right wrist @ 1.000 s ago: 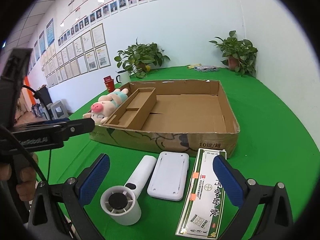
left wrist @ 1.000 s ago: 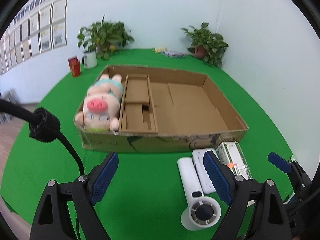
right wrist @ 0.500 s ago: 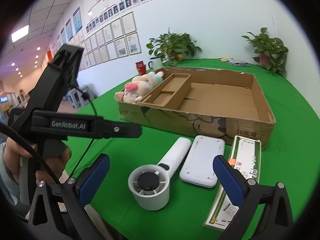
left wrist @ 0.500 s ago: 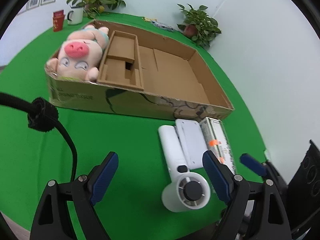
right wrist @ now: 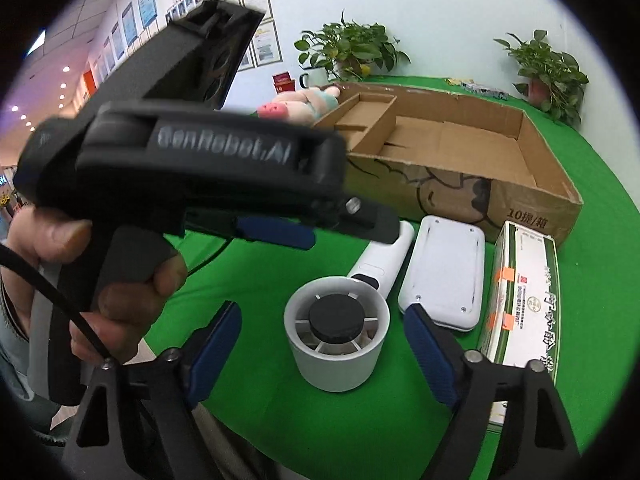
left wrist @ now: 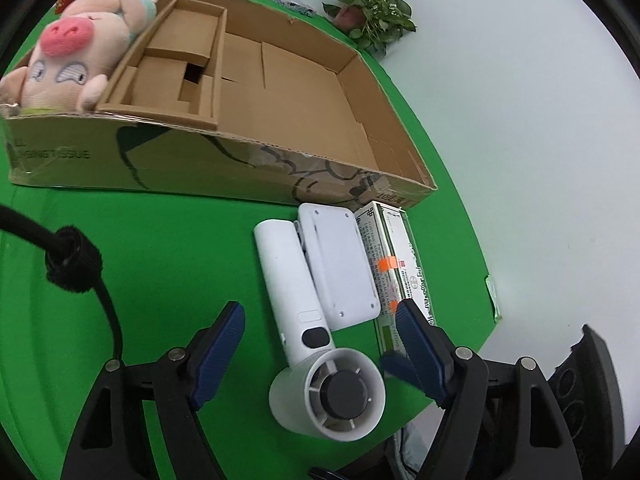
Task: Organize objects
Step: 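Move the right gripper toward the white handheld fan, then grasp the white handheld fan by its handle with the right gripper and lift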
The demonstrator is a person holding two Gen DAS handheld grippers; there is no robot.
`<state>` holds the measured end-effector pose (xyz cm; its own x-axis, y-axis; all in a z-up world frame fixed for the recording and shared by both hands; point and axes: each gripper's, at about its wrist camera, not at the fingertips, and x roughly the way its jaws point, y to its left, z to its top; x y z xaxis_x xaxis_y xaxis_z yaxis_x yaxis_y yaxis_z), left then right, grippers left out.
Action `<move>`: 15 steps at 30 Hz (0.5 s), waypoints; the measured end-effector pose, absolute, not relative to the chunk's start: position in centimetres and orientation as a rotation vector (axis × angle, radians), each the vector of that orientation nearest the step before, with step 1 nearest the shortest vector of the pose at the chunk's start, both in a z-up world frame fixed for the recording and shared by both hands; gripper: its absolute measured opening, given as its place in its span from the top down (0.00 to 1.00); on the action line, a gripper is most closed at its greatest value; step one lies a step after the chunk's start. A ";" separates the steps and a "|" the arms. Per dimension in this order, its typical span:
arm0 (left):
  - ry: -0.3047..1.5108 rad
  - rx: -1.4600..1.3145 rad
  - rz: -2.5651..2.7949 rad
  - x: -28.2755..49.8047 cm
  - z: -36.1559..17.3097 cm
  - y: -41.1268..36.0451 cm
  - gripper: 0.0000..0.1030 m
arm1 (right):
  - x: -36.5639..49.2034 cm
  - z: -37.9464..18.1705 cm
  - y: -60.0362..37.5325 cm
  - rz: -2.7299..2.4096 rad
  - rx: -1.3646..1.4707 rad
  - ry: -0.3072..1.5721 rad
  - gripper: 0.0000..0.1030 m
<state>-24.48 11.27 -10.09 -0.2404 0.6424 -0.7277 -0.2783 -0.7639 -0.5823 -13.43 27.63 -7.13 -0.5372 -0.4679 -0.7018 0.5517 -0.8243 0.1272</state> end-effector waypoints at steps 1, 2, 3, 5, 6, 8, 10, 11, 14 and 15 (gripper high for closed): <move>-0.454 -1.444 2.030 -24.7 -10.2 11.5 0.27 | -13.6 -7.4 27.5 -2.329 1.035 0.146 0.34; -0.468 -1.464 2.009 -24.9 -10.6 11.7 0.27 | -13.7 -7.5 27.4 -2.331 1.046 0.149 0.37; -0.494 -1.495 1.974 -25.3 -11.2 11.9 0.28 | -13.8 -7.7 27.5 -2.335 1.050 0.145 0.42; -0.513 -1.525 1.955 -25.6 -11.9 12.1 0.31 | -13.9 -7.8 27.5 -2.338 1.045 0.135 0.45; -0.519 -1.530 1.948 -25.7 -12.1 12.1 0.31 | -13.8 -7.8 27.5 -2.339 1.035 0.137 0.45; -0.536 -1.535 1.929 -25.8 -12.5 12.2 0.31 | -13.5 -7.9 27.6 -2.340 1.027 0.143 0.45; -0.523 -1.551 1.923 -26.0 -12.8 12.5 0.32 | -13.1 -8.0 27.7 -2.338 1.017 0.149 0.45; -0.514 -1.562 1.921 -26.1 -13.1 12.7 0.35 | -12.9 -8.0 27.7 -2.336 1.012 0.159 0.45; -0.510 -1.590 1.890 -26.2 -13.9 13.2 0.39 | -12.1 -8.2 27.6 -2.325 0.990 0.197 0.45; -0.510 -1.598 1.881 -26.2 -14.2 13.3 0.42 | -11.8 -8.2 27.6 -2.320 0.980 0.203 0.45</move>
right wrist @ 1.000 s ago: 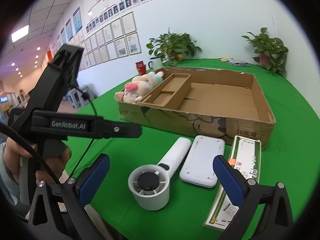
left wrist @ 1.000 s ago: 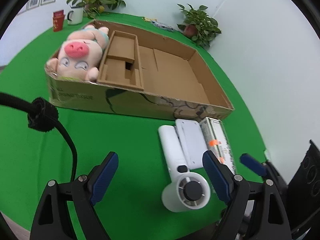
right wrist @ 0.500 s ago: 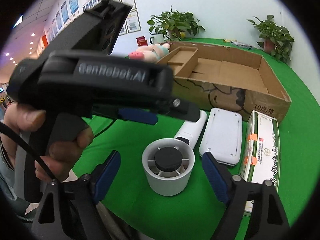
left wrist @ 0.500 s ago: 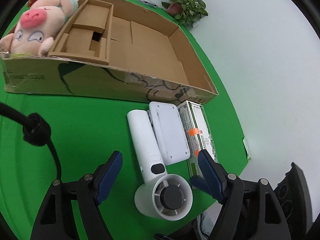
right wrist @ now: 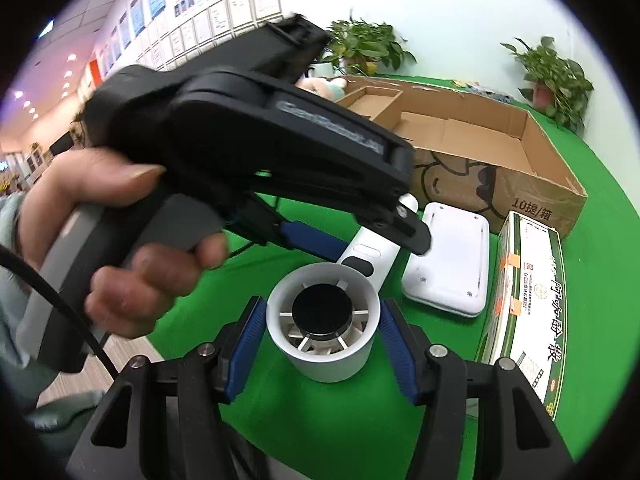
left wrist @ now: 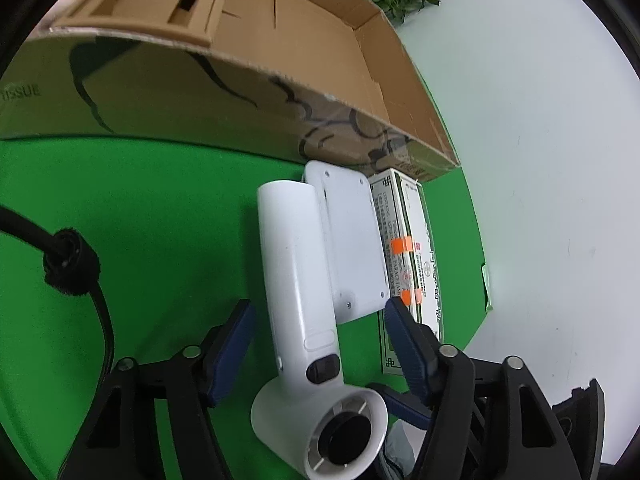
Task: Organize objects
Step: 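Grasp the white handheld fan by its handle with the right gripper and lift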
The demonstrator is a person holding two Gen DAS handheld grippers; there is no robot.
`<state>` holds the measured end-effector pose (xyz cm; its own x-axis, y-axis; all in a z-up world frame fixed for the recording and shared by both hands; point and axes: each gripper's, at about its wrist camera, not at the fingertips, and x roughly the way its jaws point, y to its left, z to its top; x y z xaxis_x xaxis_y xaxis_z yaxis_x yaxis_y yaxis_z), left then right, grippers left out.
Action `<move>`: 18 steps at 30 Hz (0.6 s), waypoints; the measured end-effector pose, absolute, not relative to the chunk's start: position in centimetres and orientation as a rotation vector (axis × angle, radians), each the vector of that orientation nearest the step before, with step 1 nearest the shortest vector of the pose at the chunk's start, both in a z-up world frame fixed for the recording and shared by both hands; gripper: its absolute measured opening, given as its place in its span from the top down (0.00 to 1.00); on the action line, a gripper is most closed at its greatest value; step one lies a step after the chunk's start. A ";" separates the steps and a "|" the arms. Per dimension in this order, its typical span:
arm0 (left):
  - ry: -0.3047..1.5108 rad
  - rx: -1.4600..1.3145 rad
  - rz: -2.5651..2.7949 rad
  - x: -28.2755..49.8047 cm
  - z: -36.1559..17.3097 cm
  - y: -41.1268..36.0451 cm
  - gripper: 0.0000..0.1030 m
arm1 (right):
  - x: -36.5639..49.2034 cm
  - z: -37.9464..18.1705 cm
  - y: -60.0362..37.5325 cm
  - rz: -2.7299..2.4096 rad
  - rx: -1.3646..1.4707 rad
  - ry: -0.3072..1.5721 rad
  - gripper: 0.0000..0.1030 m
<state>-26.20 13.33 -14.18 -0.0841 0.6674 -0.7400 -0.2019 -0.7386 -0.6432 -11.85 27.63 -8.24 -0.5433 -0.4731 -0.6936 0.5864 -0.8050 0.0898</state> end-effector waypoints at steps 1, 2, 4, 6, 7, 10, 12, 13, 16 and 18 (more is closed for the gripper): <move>-0.508 -1.600 1.876 -26.1 -14.4 13.5 0.43 | -11.5 -8.3 27.7 -2.315 0.970 0.207 0.45; -0.507 -1.599 1.880 -26.2 -14.5 13.6 0.45 | -11.3 -8.3 27.7 -2.312 0.964 0.211 0.45; -0.516 -1.604 1.880 -26.3 -14.8 13.6 0.48 | -11.0 -8.2 27.7 -2.308 0.954 0.224 0.45; -0.508 -1.610 1.888 -26.5 -14.8 13.7 0.56 | -10.7 -8.2 27.6 -2.302 0.942 0.238 0.45; -0.503 -1.607 1.891 -26.6 -14.8 13.7 0.57 | -10.5 -8.2 27.5 -2.299 0.936 0.242 0.45; -0.510 -1.605 1.901 -26.9 -14.9 13.6 0.61 | -10.2 -8.2 27.5 -2.293 0.923 0.249 0.45; -0.508 -1.606 1.908 -27.1 -15.0 13.6 0.66 | -9.9 -8.2 27.3 -2.296 0.913 0.270 0.45; -0.505 -1.609 1.914 -27.2 -15.0 13.5 0.67 | -9.8 -8.2 27.2 -2.297 0.911 0.277 0.45; -0.511 -1.607 1.919 -27.4 -15.0 13.4 0.70 | -9.7 -8.1 27.0 -2.299 0.907 0.287 0.45; -0.508 -1.591 1.930 -27.4 -14.7 13.3 0.71 | -9.5 -8.1 26.8 -2.304 0.897 0.298 0.45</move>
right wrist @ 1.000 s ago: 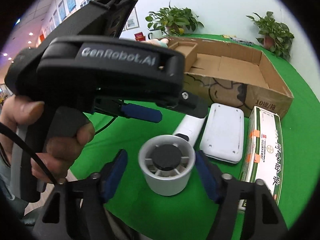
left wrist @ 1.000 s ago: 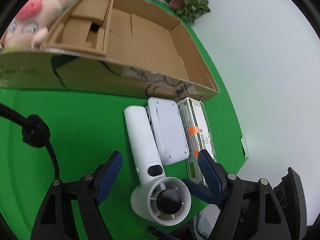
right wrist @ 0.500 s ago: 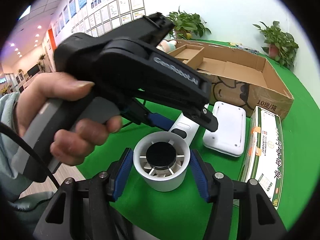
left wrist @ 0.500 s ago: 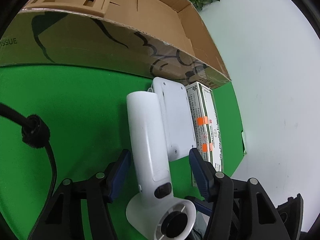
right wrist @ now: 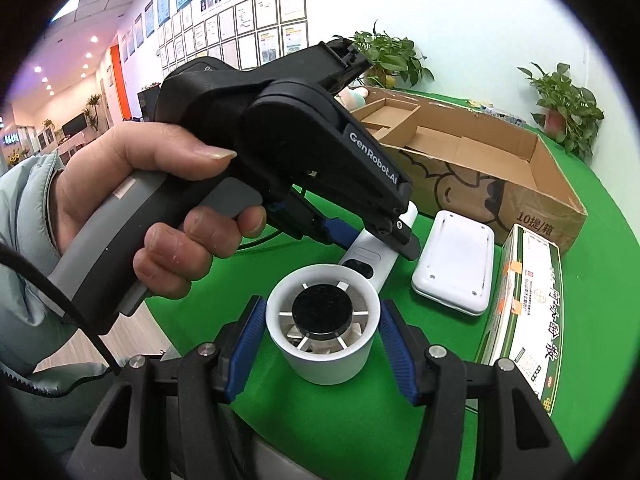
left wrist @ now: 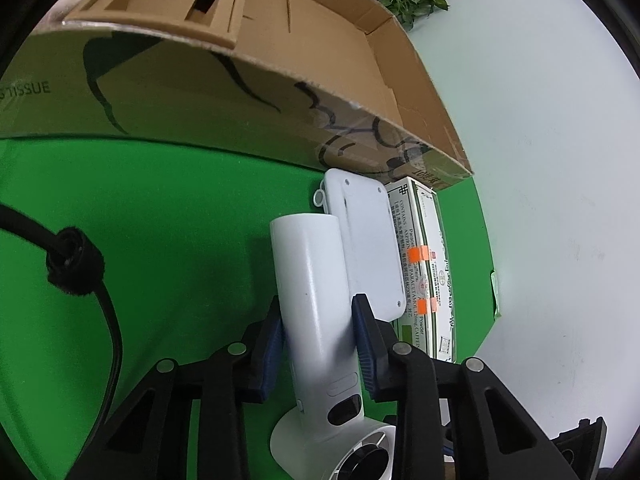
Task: Organize objects
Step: 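Grasp the white handheld fan by its handle with the right gripper and lift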
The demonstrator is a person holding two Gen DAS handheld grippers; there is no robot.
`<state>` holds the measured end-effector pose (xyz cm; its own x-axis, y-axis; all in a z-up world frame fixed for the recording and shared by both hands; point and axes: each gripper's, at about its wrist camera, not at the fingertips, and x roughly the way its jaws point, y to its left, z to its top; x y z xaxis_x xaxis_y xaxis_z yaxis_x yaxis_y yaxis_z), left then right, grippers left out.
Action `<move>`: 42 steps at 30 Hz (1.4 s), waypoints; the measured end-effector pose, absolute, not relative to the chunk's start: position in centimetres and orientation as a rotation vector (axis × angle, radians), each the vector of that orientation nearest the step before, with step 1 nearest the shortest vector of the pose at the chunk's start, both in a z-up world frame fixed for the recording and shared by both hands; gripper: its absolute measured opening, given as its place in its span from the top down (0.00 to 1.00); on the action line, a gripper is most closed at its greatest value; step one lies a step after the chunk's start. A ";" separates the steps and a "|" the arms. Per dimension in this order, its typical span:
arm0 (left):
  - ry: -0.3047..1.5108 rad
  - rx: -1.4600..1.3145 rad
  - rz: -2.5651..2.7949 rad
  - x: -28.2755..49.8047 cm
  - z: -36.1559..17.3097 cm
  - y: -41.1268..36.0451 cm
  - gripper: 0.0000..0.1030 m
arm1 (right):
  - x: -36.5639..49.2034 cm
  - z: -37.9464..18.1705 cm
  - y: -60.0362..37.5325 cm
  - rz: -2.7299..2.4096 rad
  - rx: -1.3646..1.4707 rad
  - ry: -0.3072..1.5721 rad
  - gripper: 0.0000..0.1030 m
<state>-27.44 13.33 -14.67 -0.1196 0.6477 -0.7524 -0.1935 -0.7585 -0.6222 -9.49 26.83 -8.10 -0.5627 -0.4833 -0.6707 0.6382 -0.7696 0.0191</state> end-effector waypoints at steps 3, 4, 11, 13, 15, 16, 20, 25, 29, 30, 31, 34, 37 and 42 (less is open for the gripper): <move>-0.485 -1.560 1.957 -27.2 -13.8 13.3 0.71 | -9.1 -8.0 26.7 -2.321 0.873 0.310 0.45; -0.475 -1.540 1.973 -27.1 -13.2 13.3 0.72 | -9.0 -7.9 26.7 -2.326 0.862 0.312 0.45; -0.447 -1.432 2.040 -27.3 -9.6 13.7 0.73 | -9.1 -7.0 26.7 -2.361 0.796 0.315 0.45; -0.427 -1.413 2.062 -27.3 -8.9 14.1 0.73 | -9.3 -6.7 26.7 -2.369 0.778 0.309 0.45; -0.413 -1.393 2.077 -27.0 -8.0 13.7 0.73 | -9.4 -6.5 26.7 -2.374 0.761 0.307 0.45; -0.408 -1.385 2.084 -26.7 -8.0 13.7 0.73 | -9.5 -6.4 26.7 -2.375 0.756 0.312 0.45; -0.391 -1.357 2.112 -26.5 -6.5 13.4 0.73 | -9.8 -6.0 26.6 -2.379 0.736 0.312 0.45; -0.373 -1.319 2.146 -26.6 -4.7 13.4 0.73 | -10.1 -5.2 26.6 -2.383 0.695 0.312 0.45; -0.334 -1.310 2.193 -27.5 -3.2 13.2 0.74 | -11.2 -4.6 26.8 -2.365 0.672 0.256 0.45; -0.336 -1.312 2.197 -28.0 -2.8 13.3 0.74 | -11.6 -4.4 26.8 -2.362 0.667 0.241 0.45; -0.339 -1.313 2.198 -28.2 -2.4 12.8 0.74 | -12.0 -4.2 26.8 -2.361 0.658 0.240 0.45; -0.326 -1.314 2.204 -28.5 -1.3 12.1 0.74 | -13.2 -3.5 26.7 -2.361 0.636 0.233 0.45; -0.303 -1.310 2.211 -29.8 -0.2 12.5 0.74 | -14.7 -2.8 26.7 -2.365 0.625 0.216 0.45; -0.279 -1.329 2.224 -33.4 0.8 13.8 0.74 | -17.9 -1.8 27.1 -2.360 0.614 0.178 0.45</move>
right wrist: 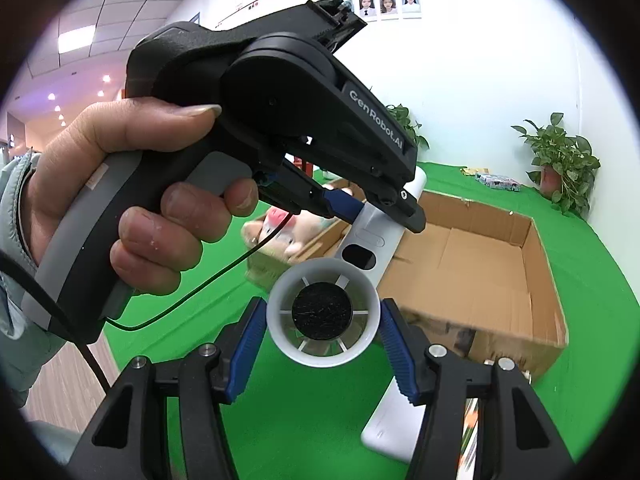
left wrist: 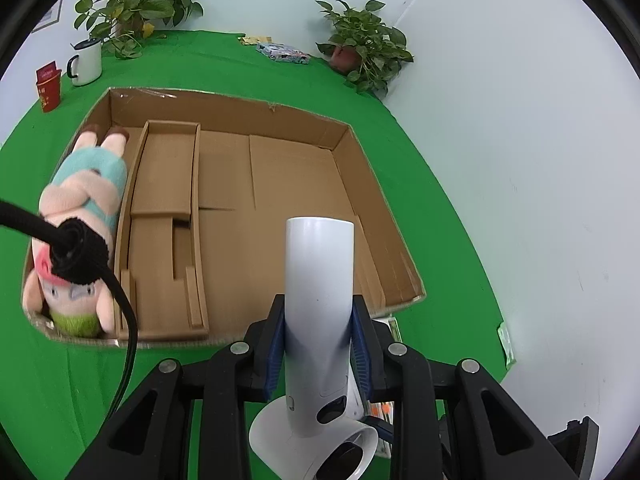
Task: Organize objects
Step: 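Grasp the white handheld fan by its handle with the right gripper and lift, then lower the fan into the box and open the right gripper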
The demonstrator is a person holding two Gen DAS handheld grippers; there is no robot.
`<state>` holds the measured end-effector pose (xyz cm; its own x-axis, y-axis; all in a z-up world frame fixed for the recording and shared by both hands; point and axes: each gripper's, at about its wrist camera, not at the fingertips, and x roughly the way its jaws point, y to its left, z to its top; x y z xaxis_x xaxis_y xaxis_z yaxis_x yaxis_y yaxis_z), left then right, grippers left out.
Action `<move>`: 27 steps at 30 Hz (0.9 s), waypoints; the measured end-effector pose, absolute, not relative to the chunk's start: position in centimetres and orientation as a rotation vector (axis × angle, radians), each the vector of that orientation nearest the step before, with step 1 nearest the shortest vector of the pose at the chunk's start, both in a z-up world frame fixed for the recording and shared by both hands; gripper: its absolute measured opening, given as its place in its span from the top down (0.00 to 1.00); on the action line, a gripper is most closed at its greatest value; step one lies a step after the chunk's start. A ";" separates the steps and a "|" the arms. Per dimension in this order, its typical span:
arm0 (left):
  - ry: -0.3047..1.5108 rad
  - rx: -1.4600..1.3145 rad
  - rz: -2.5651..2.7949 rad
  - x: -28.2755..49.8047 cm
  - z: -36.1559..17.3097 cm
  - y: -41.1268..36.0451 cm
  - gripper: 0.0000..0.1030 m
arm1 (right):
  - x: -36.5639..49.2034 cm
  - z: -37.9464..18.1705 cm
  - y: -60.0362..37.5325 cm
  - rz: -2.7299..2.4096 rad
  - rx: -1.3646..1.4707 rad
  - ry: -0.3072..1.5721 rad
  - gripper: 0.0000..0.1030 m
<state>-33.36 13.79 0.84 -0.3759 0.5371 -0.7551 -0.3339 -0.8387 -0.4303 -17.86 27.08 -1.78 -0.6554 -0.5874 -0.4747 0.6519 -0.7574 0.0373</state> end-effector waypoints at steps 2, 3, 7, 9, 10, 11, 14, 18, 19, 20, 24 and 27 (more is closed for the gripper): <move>-0.252 -1.350 2.242 -34.9 1.1 14.4 0.74 | -19.1 -1.7 27.2 -2.346 0.622 0.156 0.45; -0.232 -1.361 2.256 -35.7 1.1 14.7 0.74 | -20.0 -1.6 27.2 -2.334 0.635 0.142 0.45; -0.136 -1.410 2.307 -39.4 1.0 16.3 0.74 | -24.2 -1.5 27.7 -2.269 0.696 0.045 0.45; -0.101 -1.440 2.324 -40.9 0.7 16.8 0.74 | -26.2 -1.6 28.0 -2.230 0.726 -0.016 0.45; -0.086 -1.453 2.330 -41.8 0.6 17.1 0.74 | -26.9 -1.7 28.1 -2.218 0.734 -0.031 0.45; -0.071 -1.465 2.335 -42.5 0.4 17.4 0.74 | -27.8 -1.8 28.1 -2.205 0.746 -0.048 0.45; -0.029 -1.515 2.340 -44.5 -0.3 18.1 0.74 | -30.0 -2.3 28.3 -2.162 0.789 -0.098 0.45; 0.008 -1.610 2.331 -47.1 -2.7 18.8 0.74 | -33.6 -4.0 29.0 -2.060 0.885 -0.229 0.45; 0.016 -1.631 2.324 -47.8 -3.4 18.9 0.74 | -34.2 -4.4 29.1 -2.042 0.904 -0.254 0.45; 0.019 -1.652 2.315 -48.3 -4.0 19.1 0.74 | -34.9 -4.8 29.2 -2.024 0.928 -0.279 0.45; 0.040 -1.722 2.262 -49.6 -6.7 19.9 0.74 | -36.8 -6.5 29.5 -1.989 1.029 -0.300 0.45; 0.053 -1.767 2.229 -49.8 -8.7 20.5 0.74 | -38.0 -7.6 29.8 -1.954 1.114 -0.300 0.45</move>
<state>-49.85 20.51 -8.67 -0.2018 0.2063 -0.9574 -0.2520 -0.9556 -0.1528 -37.97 29.76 -7.61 -0.2472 -0.7660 -0.5934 0.5524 -0.6146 0.5632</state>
